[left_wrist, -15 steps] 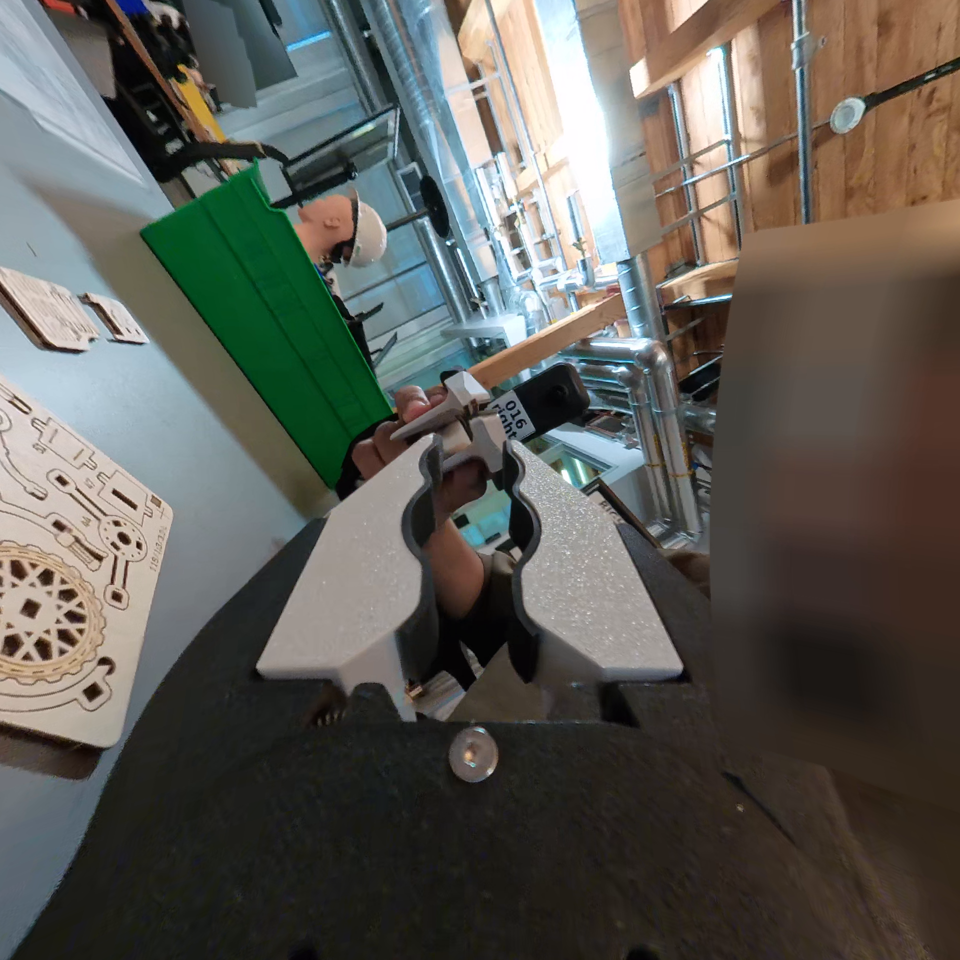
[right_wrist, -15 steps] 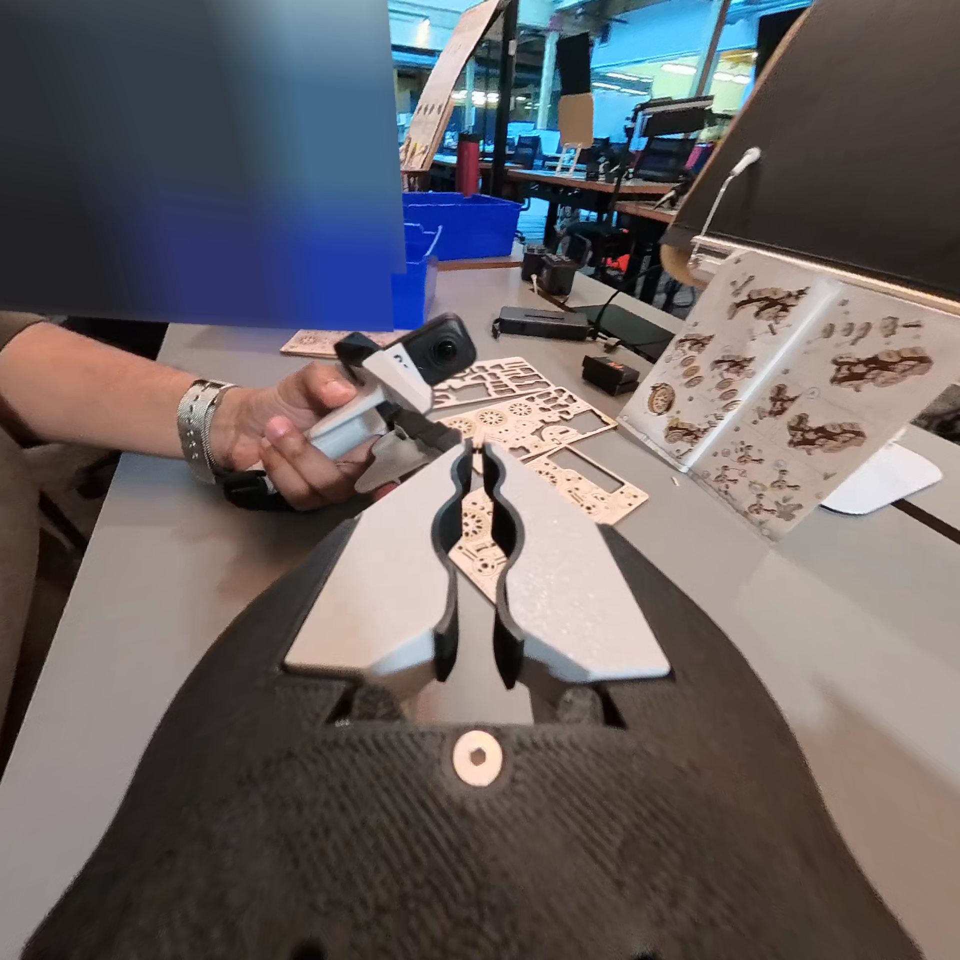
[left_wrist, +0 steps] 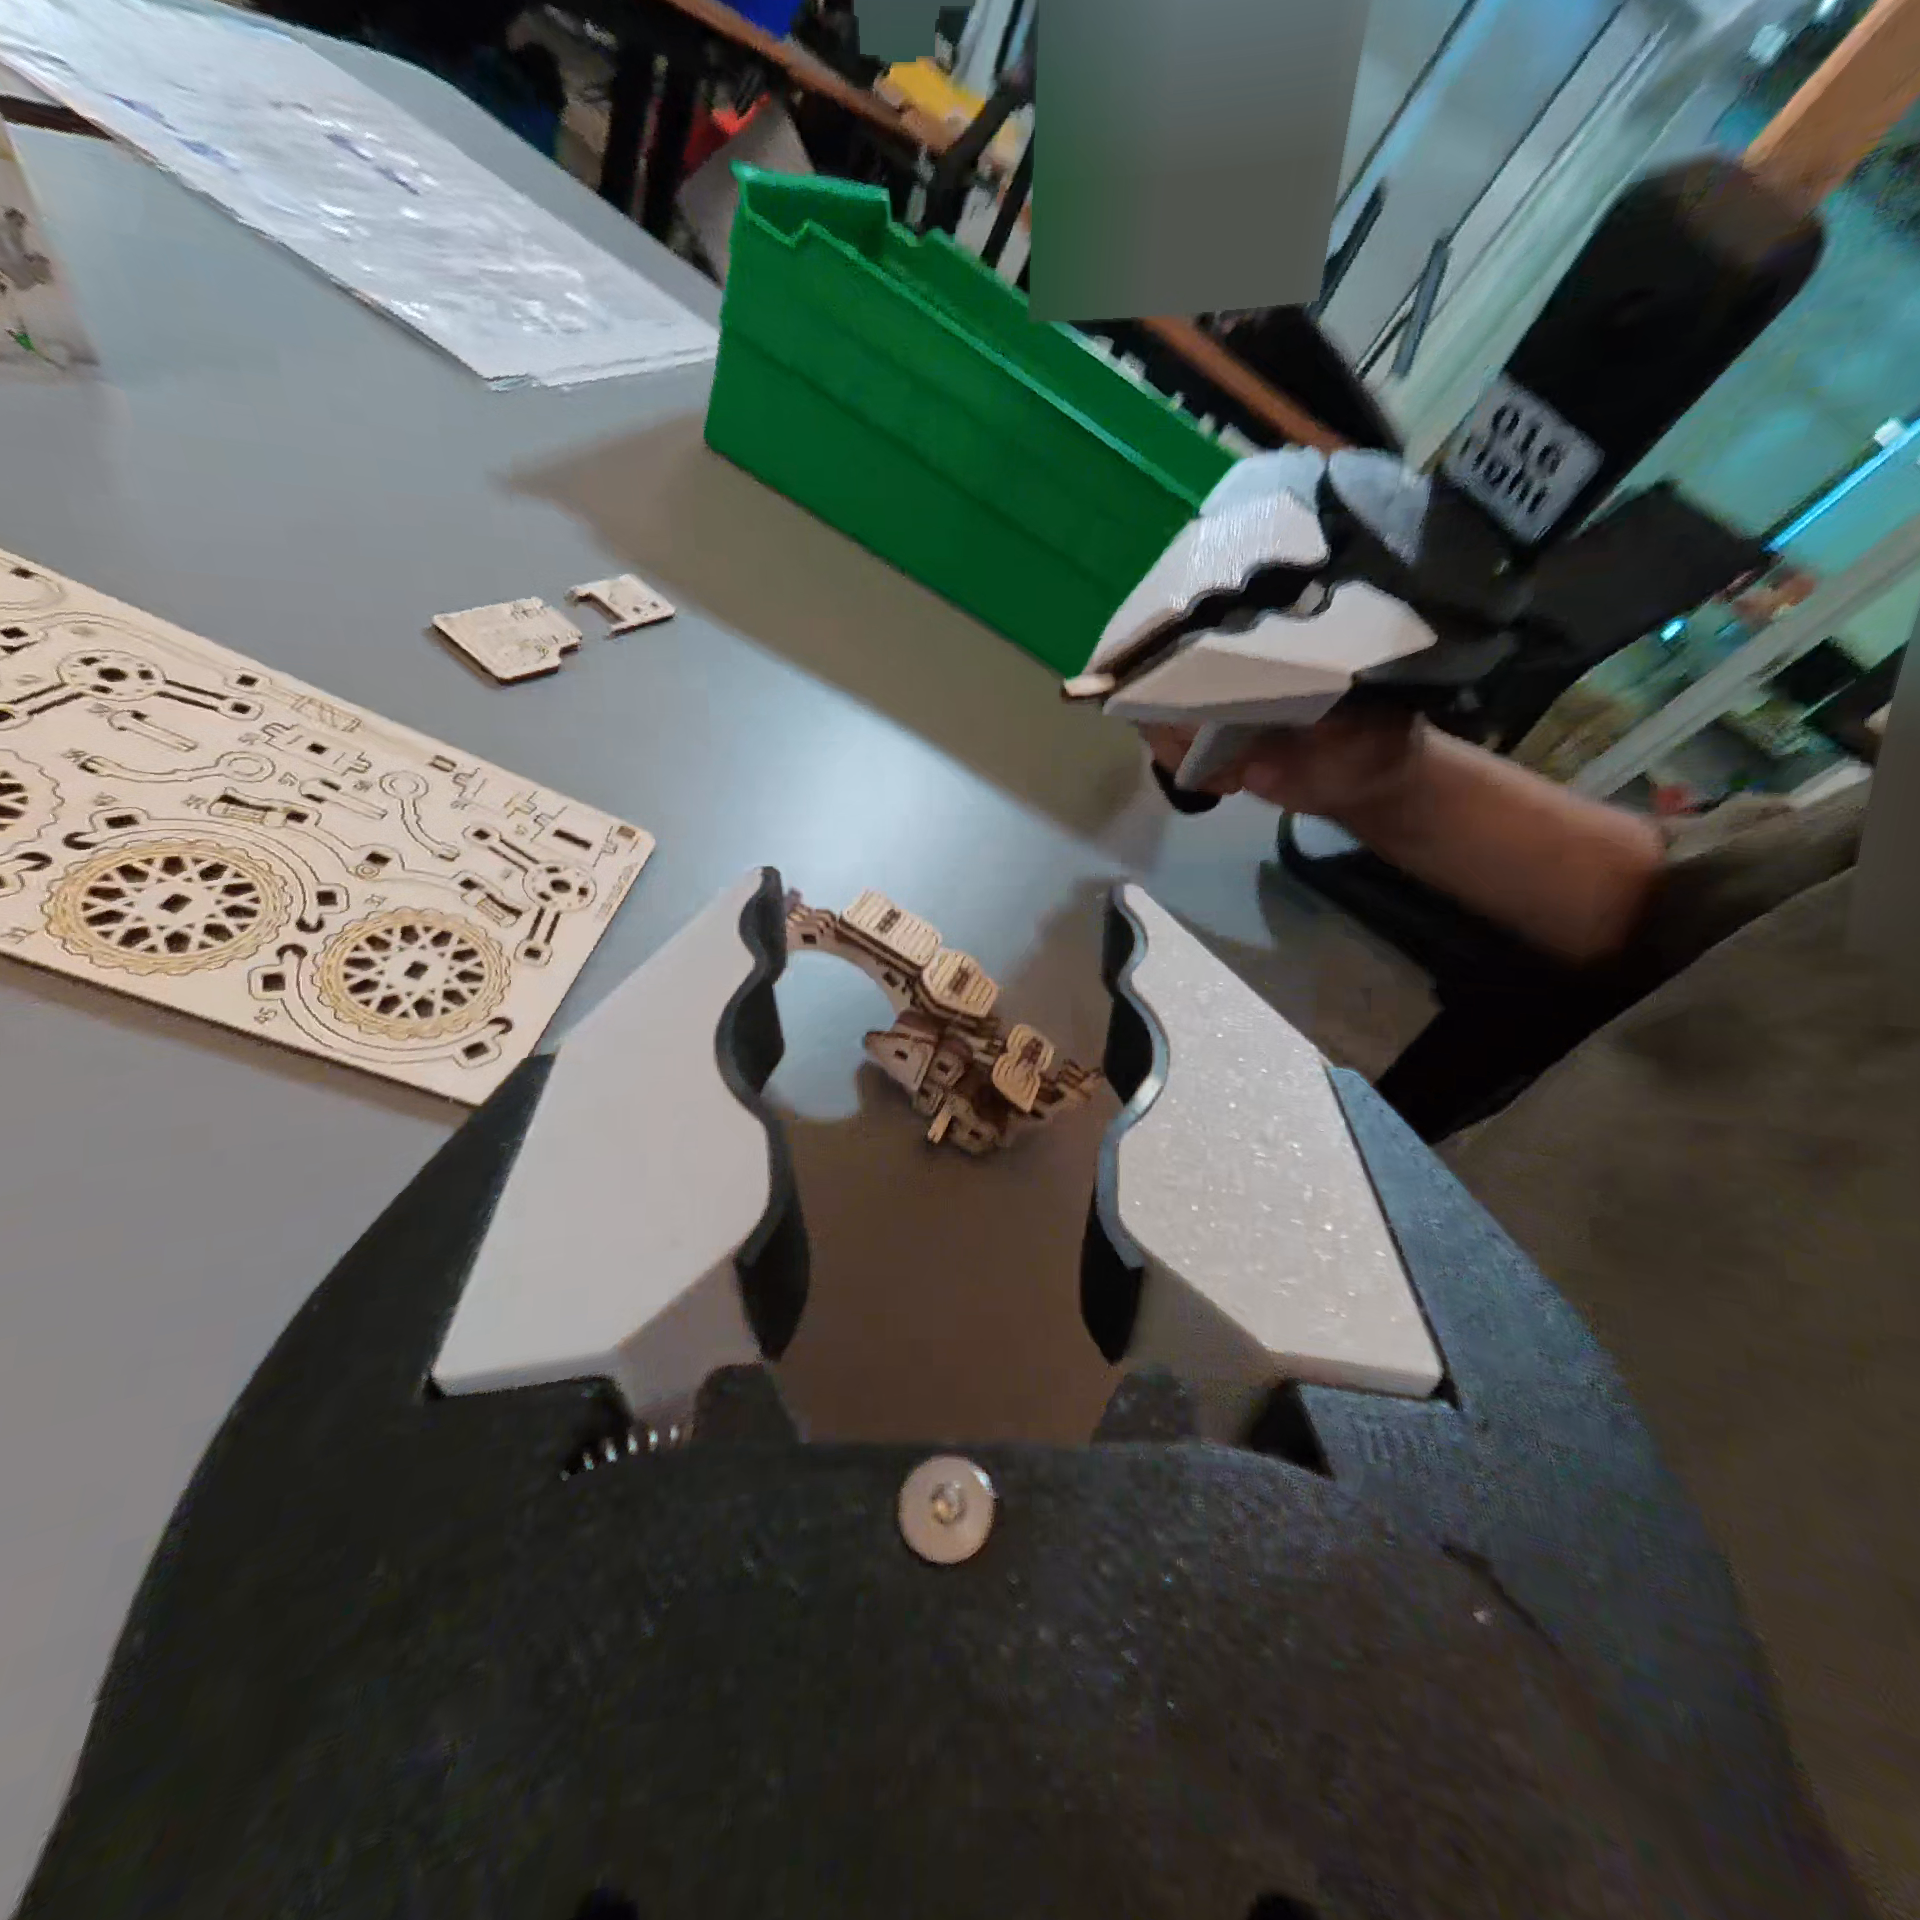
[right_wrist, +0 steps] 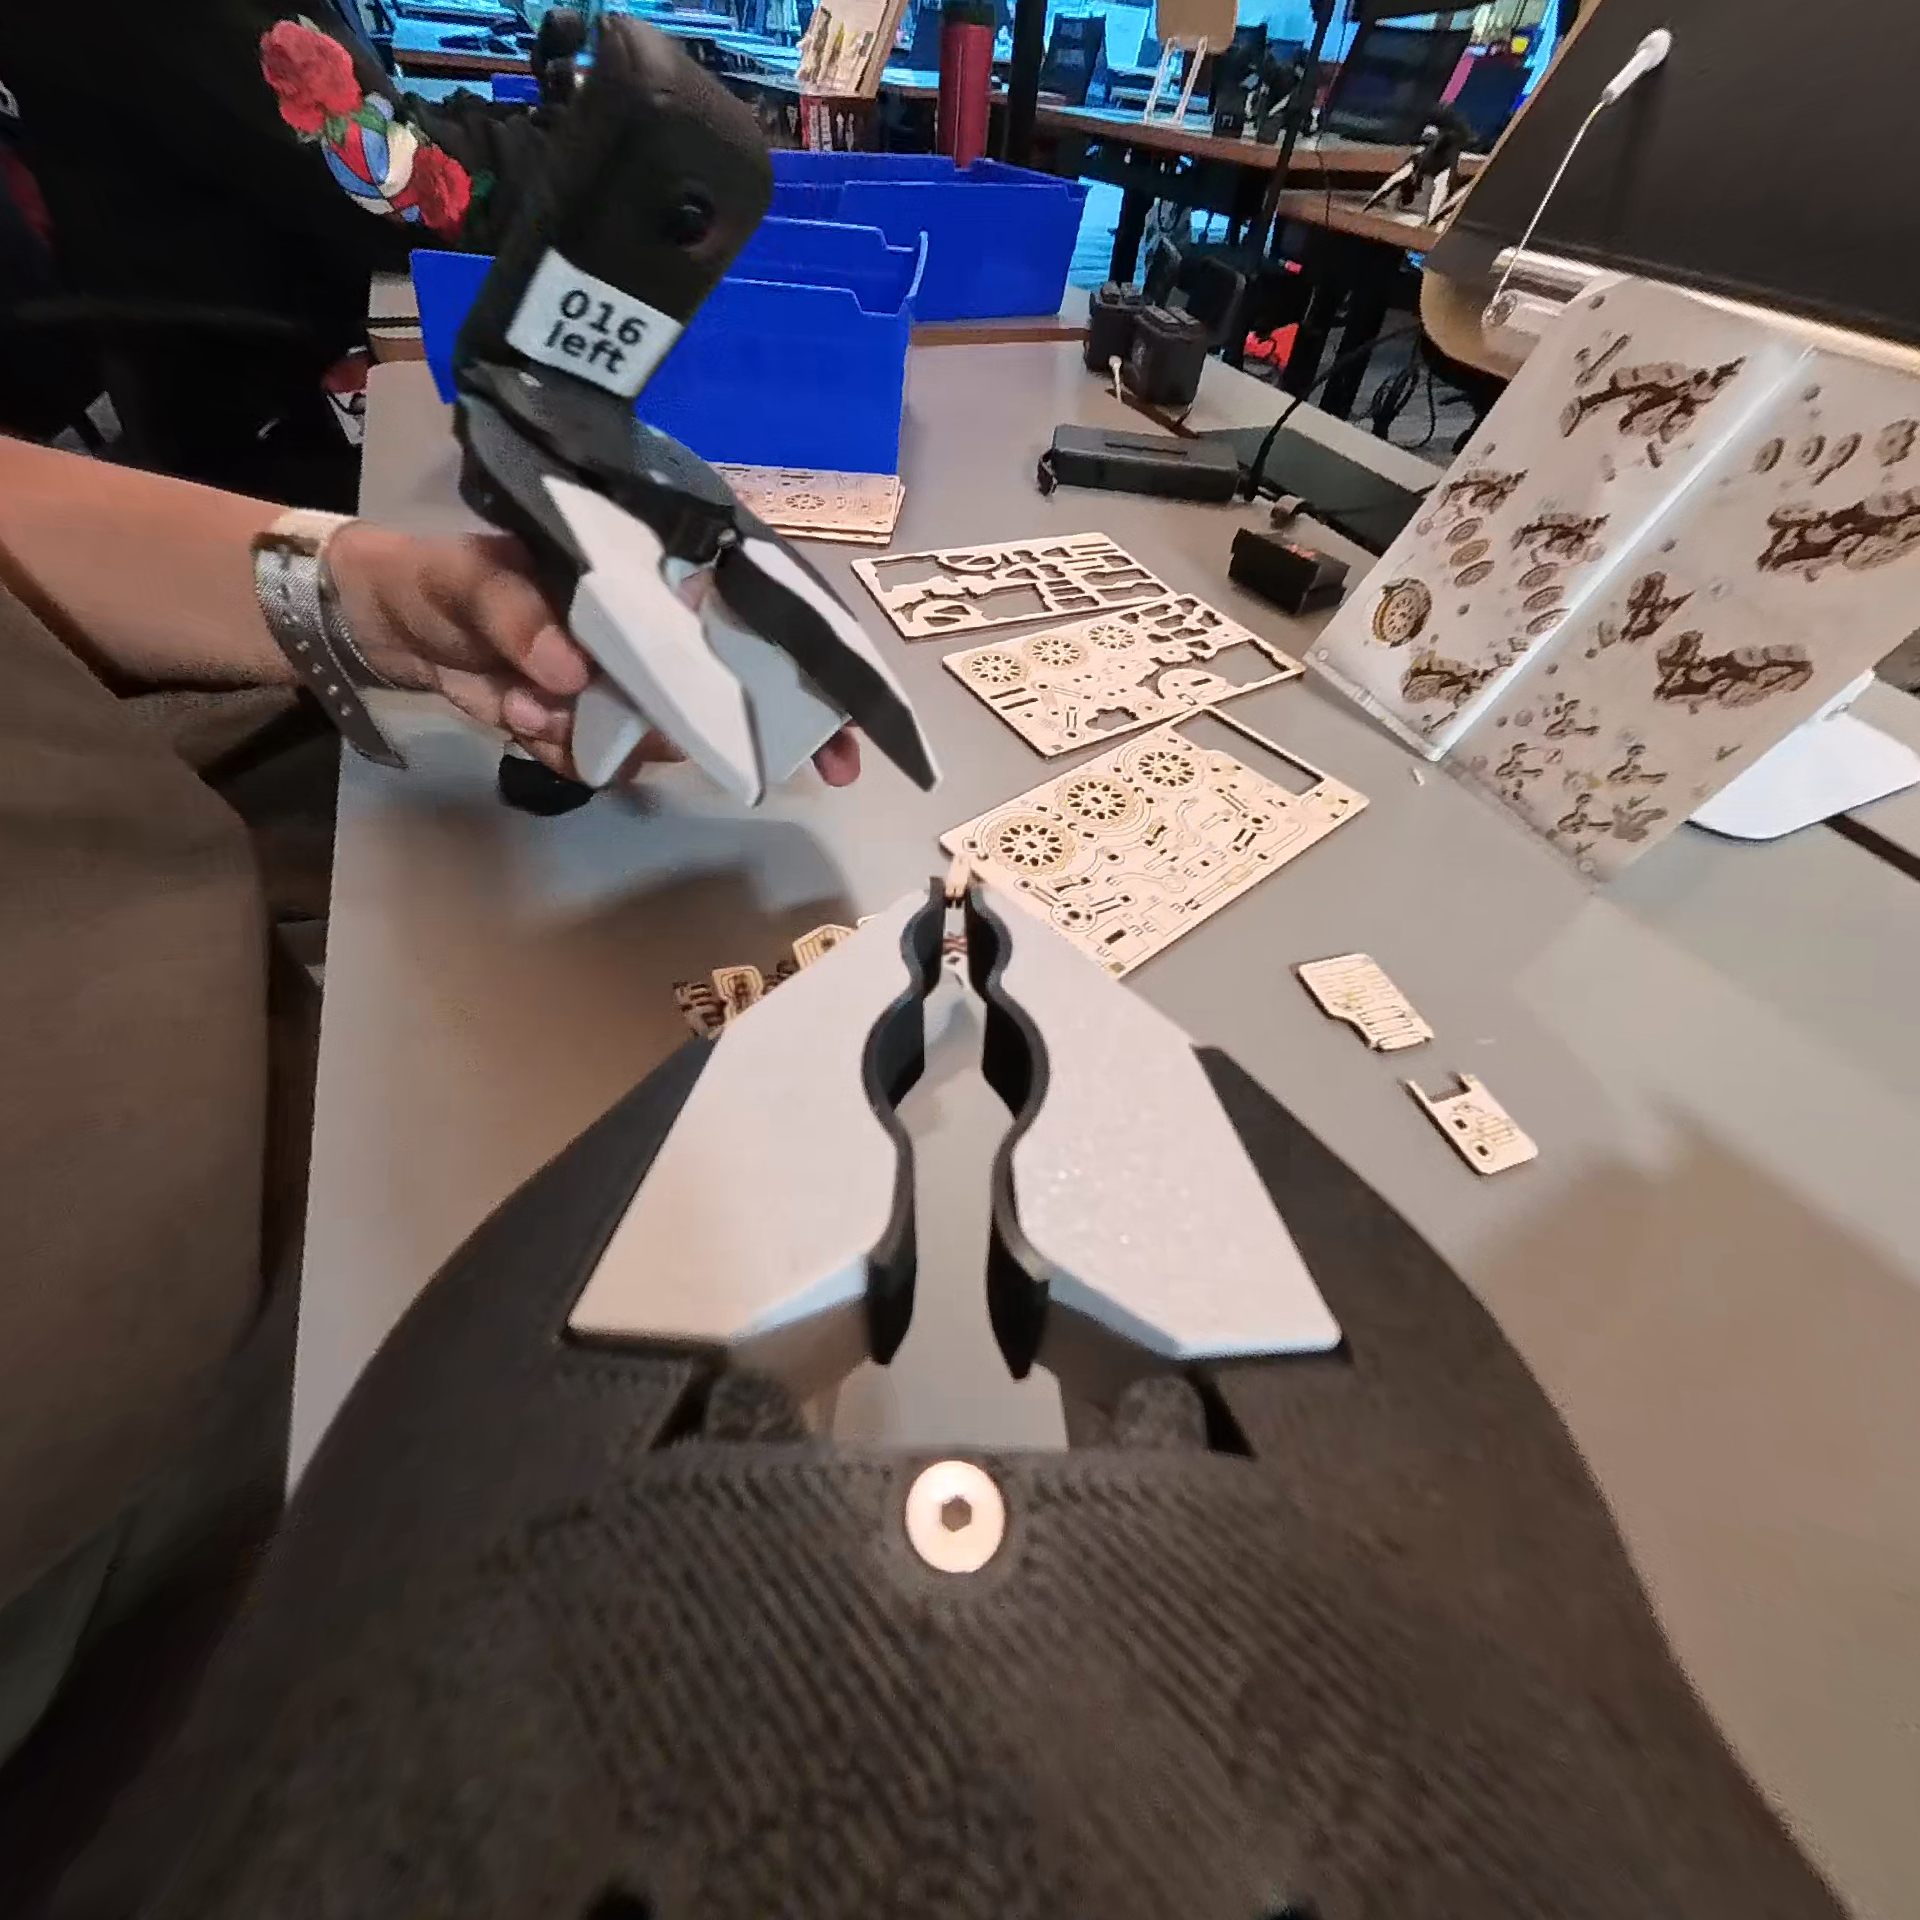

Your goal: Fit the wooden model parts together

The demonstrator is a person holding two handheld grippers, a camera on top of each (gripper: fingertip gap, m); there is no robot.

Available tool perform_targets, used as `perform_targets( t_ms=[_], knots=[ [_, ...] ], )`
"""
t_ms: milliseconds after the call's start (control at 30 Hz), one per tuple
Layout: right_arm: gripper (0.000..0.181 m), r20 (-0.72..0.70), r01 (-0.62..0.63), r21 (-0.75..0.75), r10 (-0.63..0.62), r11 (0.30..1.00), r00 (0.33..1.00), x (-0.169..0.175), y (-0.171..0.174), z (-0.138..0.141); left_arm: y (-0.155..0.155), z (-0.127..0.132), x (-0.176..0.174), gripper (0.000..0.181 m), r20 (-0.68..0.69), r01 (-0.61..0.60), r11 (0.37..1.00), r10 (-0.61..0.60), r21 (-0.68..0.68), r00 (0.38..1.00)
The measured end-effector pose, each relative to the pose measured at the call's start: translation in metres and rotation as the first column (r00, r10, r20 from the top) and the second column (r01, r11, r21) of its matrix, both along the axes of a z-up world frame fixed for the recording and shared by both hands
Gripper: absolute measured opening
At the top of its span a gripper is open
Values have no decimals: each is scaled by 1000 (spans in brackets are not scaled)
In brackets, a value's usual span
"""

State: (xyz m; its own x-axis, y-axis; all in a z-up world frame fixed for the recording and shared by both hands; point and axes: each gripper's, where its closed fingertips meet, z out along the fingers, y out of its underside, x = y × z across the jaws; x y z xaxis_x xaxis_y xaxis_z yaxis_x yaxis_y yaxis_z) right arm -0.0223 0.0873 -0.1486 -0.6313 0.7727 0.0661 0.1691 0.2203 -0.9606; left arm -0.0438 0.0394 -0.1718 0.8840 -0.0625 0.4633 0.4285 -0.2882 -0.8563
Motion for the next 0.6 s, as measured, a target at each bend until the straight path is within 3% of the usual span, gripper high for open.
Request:
perform_targets(
  t_ms=[267, 533, 600],
  knots=[
    [1, 139, -18, -105, 32, 994, 990, -6, -2, -14, 4, -29, 25, 74, -131, 48, 986, -70, -162, 989],
    [1, 160, -37, -95, 52, 995, 986, -6, 0, -16, 17, -2, -20, 73, -118, -7, 998, -1, -70, 993],
    [1, 193, -40, -121, 63, 992, 979, -2, -6, -15, 29, -1, -36, 63, -93, -8, 996, 0, -84, 996]
  ],
)
